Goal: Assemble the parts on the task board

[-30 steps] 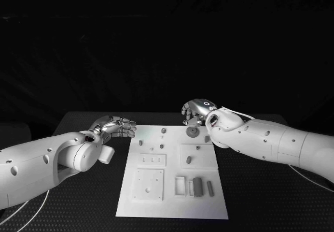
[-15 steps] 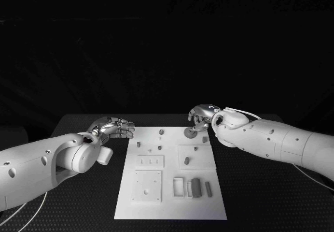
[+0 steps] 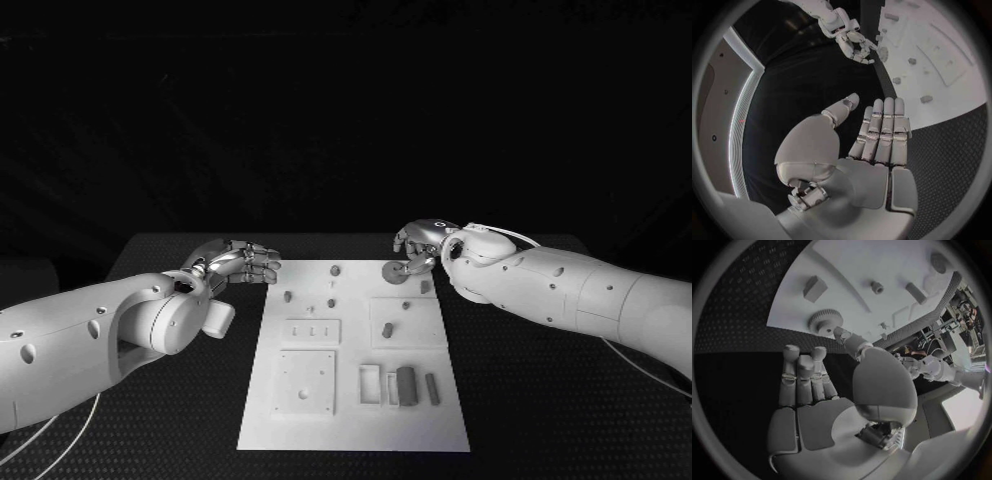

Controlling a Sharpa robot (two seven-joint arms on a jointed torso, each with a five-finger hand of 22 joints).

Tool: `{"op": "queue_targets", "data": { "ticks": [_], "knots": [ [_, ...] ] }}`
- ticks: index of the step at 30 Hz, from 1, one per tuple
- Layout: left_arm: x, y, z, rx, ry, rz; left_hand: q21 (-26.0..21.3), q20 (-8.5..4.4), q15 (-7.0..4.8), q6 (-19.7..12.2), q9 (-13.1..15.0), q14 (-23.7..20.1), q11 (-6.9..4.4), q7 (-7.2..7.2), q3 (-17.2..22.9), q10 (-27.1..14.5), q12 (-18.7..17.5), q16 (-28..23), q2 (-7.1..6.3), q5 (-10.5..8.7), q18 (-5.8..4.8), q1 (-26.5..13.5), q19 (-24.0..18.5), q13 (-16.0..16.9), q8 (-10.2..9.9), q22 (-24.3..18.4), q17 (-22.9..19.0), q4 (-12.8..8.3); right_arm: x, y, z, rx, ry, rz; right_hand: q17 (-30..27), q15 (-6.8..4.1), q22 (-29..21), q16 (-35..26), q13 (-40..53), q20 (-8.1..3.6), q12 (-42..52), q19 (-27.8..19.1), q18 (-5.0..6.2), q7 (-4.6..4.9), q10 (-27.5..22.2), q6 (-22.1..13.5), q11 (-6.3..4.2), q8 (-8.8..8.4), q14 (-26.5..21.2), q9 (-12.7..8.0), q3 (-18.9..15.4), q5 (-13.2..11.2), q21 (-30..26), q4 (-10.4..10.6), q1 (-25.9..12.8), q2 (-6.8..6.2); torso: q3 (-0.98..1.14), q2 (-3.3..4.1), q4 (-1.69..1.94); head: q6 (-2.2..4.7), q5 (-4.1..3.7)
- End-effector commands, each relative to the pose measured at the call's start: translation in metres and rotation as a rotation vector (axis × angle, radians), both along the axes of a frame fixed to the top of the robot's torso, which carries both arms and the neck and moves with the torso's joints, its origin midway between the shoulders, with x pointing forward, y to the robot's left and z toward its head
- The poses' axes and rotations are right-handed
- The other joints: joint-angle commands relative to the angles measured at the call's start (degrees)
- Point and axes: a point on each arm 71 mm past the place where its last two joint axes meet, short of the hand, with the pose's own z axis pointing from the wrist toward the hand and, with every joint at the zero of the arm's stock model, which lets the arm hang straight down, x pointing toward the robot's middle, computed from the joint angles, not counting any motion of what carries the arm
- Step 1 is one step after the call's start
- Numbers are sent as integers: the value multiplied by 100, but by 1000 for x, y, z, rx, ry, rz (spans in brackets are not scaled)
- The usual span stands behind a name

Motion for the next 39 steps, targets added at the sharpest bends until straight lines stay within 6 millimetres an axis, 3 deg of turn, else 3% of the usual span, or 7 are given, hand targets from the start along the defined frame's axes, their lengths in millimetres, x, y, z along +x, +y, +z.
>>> {"op": "queue_targets", "data": {
  "ticks": [1, 15, 39],
  "knots": [
    [0, -2, 2, -4, -13, -19, -37, -8, 3, -3, -2, 24, 13, 2, -30, -1, -12, -27, -45, -23, 95, 26, 45, 5, 2, 9, 5, -9, -1, 0, -4, -13, 35, 14, 17, 2, 120, 54, 25, -22, 77, -11, 35, 7, -58, -25, -2, 9, -38, -10, 4, -30, 38, 30, -58, -5, -2, -1, -9, -8, -10],
    [0, -3, 2, 0, -16, -21, -42, -8, 3, -9, -3, 24, 17, 6, -31, -6, -18, -34, -44, -22, 94, 24, 44, 7, -4, 11, 10, -8, -1, 9, -17, -9, 55, 31, 70, -2, 112, 266, 87, -46, 428, -25, 35, -6, -89, 76, -12, 91, -46, -2, 15, -30, 152, 30, -76, 111, -1, -4, 13, -53, -9],
    [-1, 0, 2, 3, -12, -16, -50, -7, 5, -11, -3, 24, 19, 8, -32, -8, -24, -45, -44, -22, 93, 19, 43, 11, -7, 13, 18, -3, 0, 5, -19, -9, 84, 28, 51, -12, 106, 359, 59, -48, 688, -58, 35, -15, -150, 193, -22, 166, -73, 5, 18, -28, 200, -75, -84, 457, 0, -7, -9, -123, 23]
  ]
}}
